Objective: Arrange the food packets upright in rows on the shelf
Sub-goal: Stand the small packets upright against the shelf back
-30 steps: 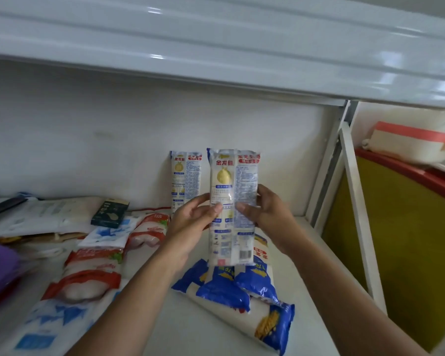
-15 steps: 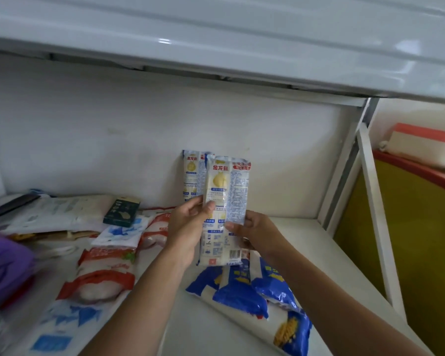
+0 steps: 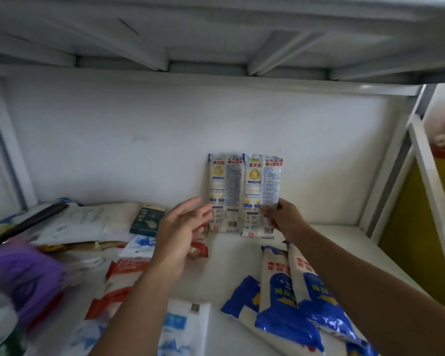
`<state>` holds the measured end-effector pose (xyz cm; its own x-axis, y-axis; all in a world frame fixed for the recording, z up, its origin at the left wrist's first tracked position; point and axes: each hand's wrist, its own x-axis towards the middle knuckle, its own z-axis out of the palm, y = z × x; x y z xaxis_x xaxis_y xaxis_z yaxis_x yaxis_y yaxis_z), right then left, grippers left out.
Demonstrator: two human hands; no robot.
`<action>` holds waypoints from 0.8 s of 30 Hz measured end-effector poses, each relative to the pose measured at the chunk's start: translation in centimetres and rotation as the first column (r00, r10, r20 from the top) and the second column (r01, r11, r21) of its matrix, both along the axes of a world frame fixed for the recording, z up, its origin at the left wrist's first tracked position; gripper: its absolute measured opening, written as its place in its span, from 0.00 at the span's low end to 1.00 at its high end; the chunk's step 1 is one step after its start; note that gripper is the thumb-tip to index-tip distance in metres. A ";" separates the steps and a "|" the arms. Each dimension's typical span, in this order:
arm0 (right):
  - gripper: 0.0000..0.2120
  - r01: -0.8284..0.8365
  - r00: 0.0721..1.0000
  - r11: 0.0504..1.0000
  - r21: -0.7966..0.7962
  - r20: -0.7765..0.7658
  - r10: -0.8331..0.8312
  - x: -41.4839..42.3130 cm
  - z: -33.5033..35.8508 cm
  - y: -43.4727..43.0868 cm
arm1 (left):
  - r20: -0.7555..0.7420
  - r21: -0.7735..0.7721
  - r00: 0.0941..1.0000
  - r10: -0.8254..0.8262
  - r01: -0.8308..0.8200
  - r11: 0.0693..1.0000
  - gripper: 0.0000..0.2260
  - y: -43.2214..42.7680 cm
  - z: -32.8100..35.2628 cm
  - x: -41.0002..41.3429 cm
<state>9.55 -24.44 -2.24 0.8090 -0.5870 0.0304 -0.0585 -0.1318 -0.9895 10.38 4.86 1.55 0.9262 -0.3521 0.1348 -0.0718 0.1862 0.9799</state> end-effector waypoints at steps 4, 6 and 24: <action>0.08 0.043 0.998 0.999 -0.013 -0.054 -0.043 1.3 -1.1 -1.9 | -0.016 0.018 1.000 -0.003 0.003 1.000 0.15 0.3 -0.4 0.3; 0.10 0.048 0.998 0.998 0.048 -0.045 -0.046 1.7 -1.5 -2.4 | -0.021 0.030 1.000 -0.001 0.002 1.000 0.15 0.2 -0.5 0.4; 0.21 -0.053 0.998 0.985 -0.166 -0.036 0.048 0.9 1.0 -2.0 | -0.046 0.110 0.999 -0.023 0.028 0.994 0.16 -1.9 -0.5 -0.8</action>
<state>10.41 -26.42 -1.28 0.8394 -0.5345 0.0989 -0.0782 -0.2988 -0.9511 9.61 3.00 1.03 0.9208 -0.3865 0.0525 -0.0241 0.0778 0.9967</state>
